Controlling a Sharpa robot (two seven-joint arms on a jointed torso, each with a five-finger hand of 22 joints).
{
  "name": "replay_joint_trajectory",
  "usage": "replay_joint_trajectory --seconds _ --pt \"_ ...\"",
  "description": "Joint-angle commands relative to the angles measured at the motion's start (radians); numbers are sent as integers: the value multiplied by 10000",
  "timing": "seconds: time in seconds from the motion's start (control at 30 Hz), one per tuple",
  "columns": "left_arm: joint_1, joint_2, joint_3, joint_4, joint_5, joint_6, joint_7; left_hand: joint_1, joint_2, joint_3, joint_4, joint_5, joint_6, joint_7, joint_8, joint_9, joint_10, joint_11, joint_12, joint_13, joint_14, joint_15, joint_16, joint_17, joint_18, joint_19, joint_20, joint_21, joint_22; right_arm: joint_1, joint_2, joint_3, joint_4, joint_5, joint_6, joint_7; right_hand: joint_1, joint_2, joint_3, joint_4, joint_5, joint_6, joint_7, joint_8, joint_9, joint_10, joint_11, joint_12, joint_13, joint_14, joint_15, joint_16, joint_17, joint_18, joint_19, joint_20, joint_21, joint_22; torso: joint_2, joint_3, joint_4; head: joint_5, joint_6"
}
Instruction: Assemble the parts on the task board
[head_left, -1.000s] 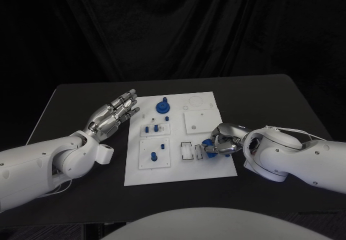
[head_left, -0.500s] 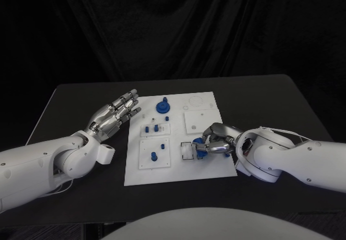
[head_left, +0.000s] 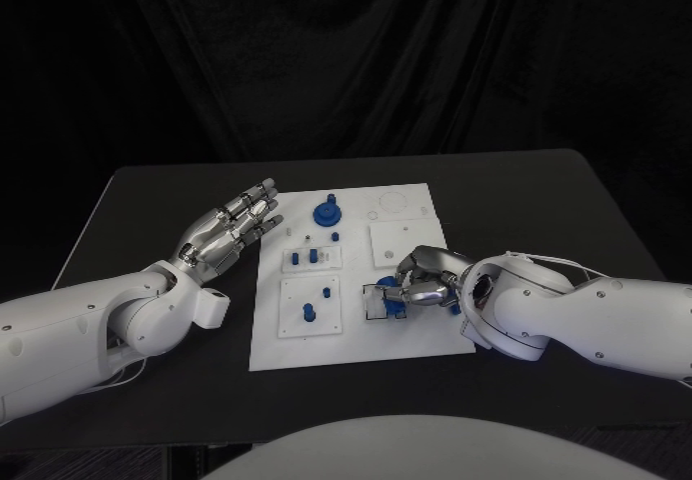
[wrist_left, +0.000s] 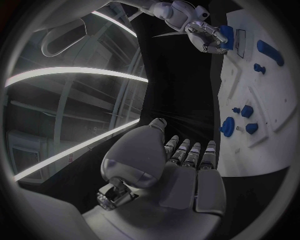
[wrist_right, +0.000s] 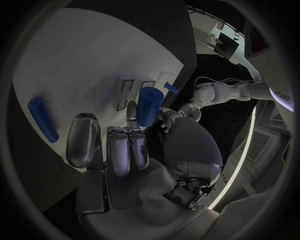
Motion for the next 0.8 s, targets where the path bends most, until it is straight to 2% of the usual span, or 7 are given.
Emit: replay_joint_trajectory --seconds 0.03,0.23,0.3,0.4,0.5,0.6,0.8 --pt "-19 6 6 16 -1 188 842 100 -18 113 -29 49 35 92 -10 13 -33 59 11 2 -23 84 -36 -8 69 1 67 48 10 13 60 8 -57 -144 133 -250 -175 13 -99 177 -215 35 29 -131 11 1048 94 55 2635 1048 99 25 2634 -8 -12 70 -73 1709 -1 8 5 12 -1" --pt "-23 13 6 1 -1 210 823 127 -18 171 -79 63 36 112 -10 13 -35 56 12 2 -23 93 -36 -8 76 2 83 47 9 12 177 7 -154 -152 425 -421 -249 57 -370 364 -898 40 51 -277 27 1048 117 55 2635 1048 119 25 2634 5 -34 94 -133 1692 -16 8 0 34 -1" --pt "-25 12 6 -1 -1 220 809 141 -19 206 -109 69 42 121 -9 14 -34 57 13 3 -23 98 -36 -8 81 4 91 49 12 11 218 7 -190 -153 507 -462 -290 110 -491 473 -1240 40 60 -336 40 1048 126 55 2635 1048 128 25 2634 20 -55 102 -199 1672 -12 15 -6 52 -1" --pt "-29 10 6 -3 -1 238 791 161 -23 254 -153 78 49 127 -8 15 -33 55 17 3 -23 102 -36 -8 87 6 100 50 13 11 251 8 -222 -154 583 -499 -327 155 -568 557 -1410 53 63 -363 55 1048 128 55 2635 1048 131 25 2634 28 -64 106 -233 1662 -5 16 -10 64 -1" --pt "-36 1 6 -4 -1 254 781 172 -25 284 -179 84 53 133 -7 16 -35 52 15 3 -23 104 -36 -8 90 6 105 50 11 11 272 8 -243 -154 651 -524 -471 197 -800 785 -1941 84 65 -416 94 1048 130 55 2635 1048 133 25 2634 33 -67 111 -259 1655 -8 6 -10 83 -1" --pt "-46 -14 6 -8 -1 264 779 185 -25 321 -209 91 49 138 -8 15 -36 52 14 3 -23 108 -36 -8 93 5 111 50 10 10 294 8 -266 -155 740 -522 -631 273 -1000 1007 -2418 90 70 -470 125 1048 134 55 2635 1048 135 25 2634 31 -63 114 -257 1657 -10 11 -27 107 -1" --pt "-58 -19 6 -28 -1 277 778 190 -26 346 -229 95 44 138 -10 14 -36 50 15 3 -23 119 -36 -8 94 7 116 51 12 10 307 8 -285 -155 758 -501 -947 413 -1446 1098 -3207 96 88 -579 188 1048 151 55 2635 1048 151 25 2634 34 -60 126 -274 1655 -7 18 -17 97 -1"
